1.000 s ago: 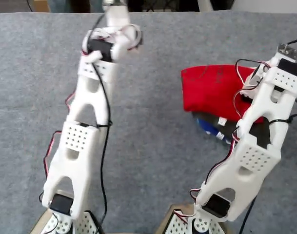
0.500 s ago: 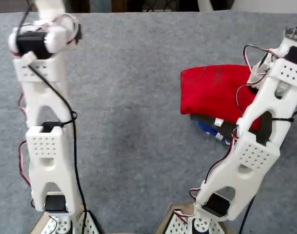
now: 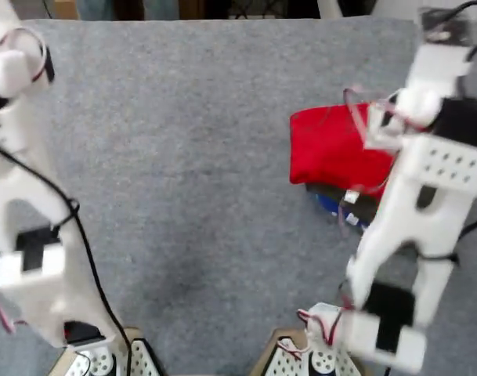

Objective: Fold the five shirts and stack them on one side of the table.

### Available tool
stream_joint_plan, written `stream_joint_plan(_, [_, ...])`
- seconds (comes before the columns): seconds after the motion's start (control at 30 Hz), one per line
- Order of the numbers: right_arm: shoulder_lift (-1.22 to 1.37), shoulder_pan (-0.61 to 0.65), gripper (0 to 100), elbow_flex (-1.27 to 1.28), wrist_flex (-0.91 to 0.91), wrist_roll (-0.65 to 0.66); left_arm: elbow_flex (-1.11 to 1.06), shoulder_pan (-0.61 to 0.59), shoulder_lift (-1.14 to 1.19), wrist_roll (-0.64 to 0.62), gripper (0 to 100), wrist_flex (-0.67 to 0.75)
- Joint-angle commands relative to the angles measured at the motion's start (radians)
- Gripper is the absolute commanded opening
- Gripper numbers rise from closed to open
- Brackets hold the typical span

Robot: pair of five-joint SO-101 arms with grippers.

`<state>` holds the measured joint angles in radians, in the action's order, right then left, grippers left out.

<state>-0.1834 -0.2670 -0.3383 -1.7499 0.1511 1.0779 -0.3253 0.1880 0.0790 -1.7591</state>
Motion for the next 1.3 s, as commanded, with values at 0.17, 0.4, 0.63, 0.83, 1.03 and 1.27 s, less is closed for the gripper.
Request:
stream_joint_plan(0.17, [-0.372, 0.123, 1.5, 0.542, 0.23, 0.068, -1.004, -0.01, -0.647, 0.084, 3, 0.157])
stream_joint_plan(0.4, [-0.593, 0.172, 1.6, 1.056, 0.463, 0.087, -1.741, -0.002, -1.122, 0.084, 3, 0.431])
stream_joint_plan(0.63, [-0.769, 0.172, 1.5, 1.517, 0.755, 0.087, -2.331, 0.024, -1.544, 0.086, 3, 0.758])
stream_joint_plan(0.83, [-0.878, 0.172, 1.5, 1.735, 0.878, 0.086, -2.568, 0.031, -1.904, 0.219, 3, 0.726])
stream_joint_plan(1.03, [-0.984, 0.172, 1.5, 1.888, 0.881, 0.078, -2.737, 0.005, -1.989, 0.351, 3, 0.69])
stream_joint_plan(1.27, [-1.201, 0.167, 1.5, 1.985, 0.825, 0.078, -2.776, 0.005, -2.005, 0.388, 3, 0.681])
